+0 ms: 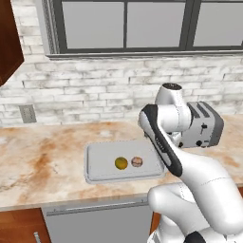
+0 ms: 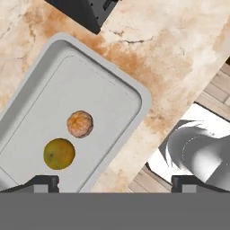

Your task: Pick the tangerine and orange from the fridge and place them inside the tupperware on the counter.

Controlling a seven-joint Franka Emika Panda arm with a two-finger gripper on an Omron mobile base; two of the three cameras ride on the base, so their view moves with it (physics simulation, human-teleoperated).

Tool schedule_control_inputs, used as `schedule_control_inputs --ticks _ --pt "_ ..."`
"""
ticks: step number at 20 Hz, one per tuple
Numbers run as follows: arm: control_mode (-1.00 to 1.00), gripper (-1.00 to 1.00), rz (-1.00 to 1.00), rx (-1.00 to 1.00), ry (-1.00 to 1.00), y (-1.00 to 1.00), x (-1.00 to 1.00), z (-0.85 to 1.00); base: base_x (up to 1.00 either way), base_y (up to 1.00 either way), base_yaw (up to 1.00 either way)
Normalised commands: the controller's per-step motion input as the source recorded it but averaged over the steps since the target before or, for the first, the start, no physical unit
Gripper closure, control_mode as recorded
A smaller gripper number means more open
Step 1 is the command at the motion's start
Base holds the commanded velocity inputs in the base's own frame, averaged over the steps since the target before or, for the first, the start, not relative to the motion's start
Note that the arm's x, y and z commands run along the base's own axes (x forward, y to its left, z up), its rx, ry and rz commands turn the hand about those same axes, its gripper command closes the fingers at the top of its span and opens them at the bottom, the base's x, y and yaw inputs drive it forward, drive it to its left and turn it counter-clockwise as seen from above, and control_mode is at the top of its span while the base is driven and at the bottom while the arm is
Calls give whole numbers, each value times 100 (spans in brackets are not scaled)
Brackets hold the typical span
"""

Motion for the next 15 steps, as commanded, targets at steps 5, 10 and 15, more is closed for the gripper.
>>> schedule_control_inputs --ticks 5,10,15 --pt "-100 -100 21 0 0 0 -21 57 0 0 0" --pt "-100 -100 25 0 -4 0 -35 48 0 0 0" --pt "-100 -100 35 0 -14 -3 -35 41 0 0 0"
